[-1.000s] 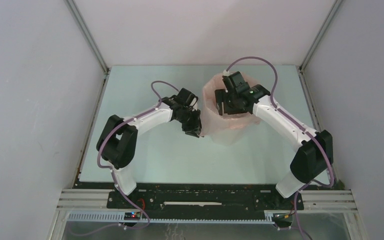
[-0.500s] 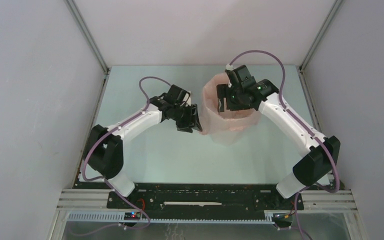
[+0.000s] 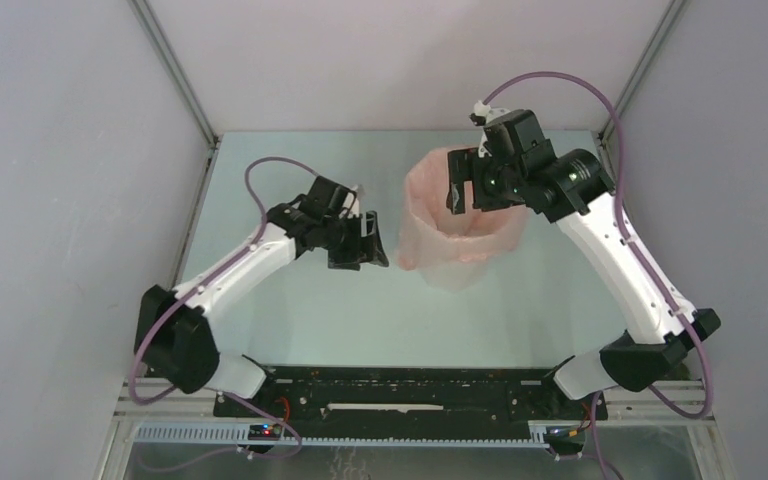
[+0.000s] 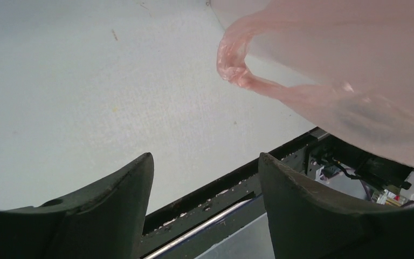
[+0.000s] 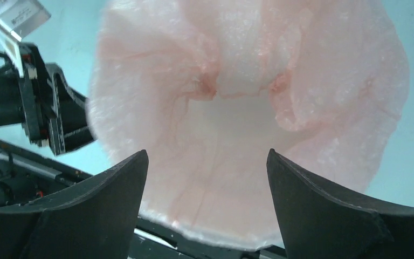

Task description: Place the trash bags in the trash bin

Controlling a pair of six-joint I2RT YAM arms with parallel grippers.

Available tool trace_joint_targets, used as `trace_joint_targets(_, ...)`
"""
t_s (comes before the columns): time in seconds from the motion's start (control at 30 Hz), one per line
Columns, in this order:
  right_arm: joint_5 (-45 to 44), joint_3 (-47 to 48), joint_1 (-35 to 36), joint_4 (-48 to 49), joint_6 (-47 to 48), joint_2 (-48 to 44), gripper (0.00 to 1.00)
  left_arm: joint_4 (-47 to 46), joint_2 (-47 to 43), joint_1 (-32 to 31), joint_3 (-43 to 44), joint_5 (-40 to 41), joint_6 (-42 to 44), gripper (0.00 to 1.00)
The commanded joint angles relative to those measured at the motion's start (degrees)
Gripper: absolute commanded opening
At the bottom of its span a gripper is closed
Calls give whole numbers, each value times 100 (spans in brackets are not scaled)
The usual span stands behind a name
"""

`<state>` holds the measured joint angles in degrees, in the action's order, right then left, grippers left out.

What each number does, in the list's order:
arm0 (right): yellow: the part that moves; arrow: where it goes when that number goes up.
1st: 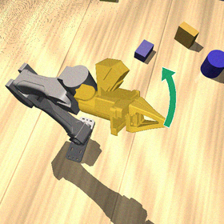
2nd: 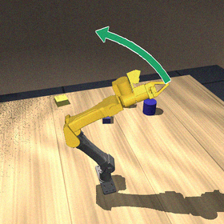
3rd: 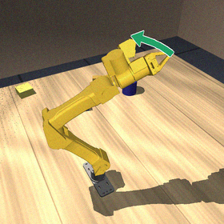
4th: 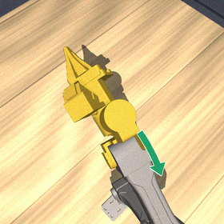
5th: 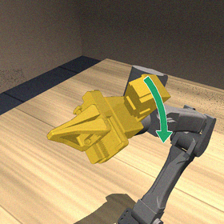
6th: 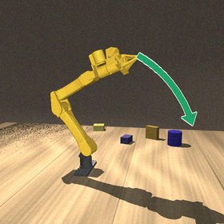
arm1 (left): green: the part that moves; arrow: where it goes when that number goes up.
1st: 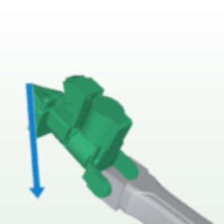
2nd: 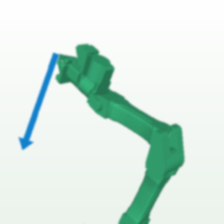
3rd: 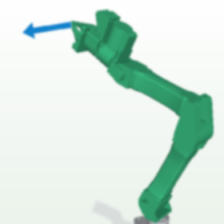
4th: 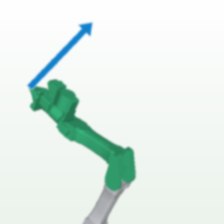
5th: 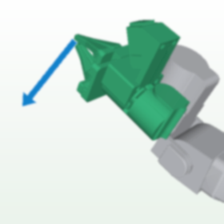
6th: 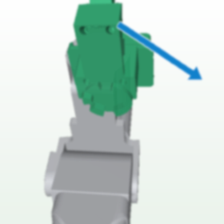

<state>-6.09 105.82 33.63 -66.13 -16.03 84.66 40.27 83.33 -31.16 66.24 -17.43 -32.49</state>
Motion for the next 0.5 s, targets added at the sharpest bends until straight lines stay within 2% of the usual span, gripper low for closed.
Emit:
trace_joint_targets(0.0, -113, 525, 588, -396, 254, -239, 90, 254, -811, 241, -179, 438, 101, 77)
trace_joint_targets(0.1, -291, 642, 1208, -369, 337, -222, 90, 436, -1241, 394, -181, 835, 17, 78)
trace_joint_targets(0.27, -972, 161, 2545, 103, 243, -65, 91, 698, -2012, 667, -106, 1814, -263, 83)
trace_joint_targets(0.47, -1459, -513, 3430, 465, 71, 545, 90, 1720, -2913, 1034, 300, 3636, -739, 87)
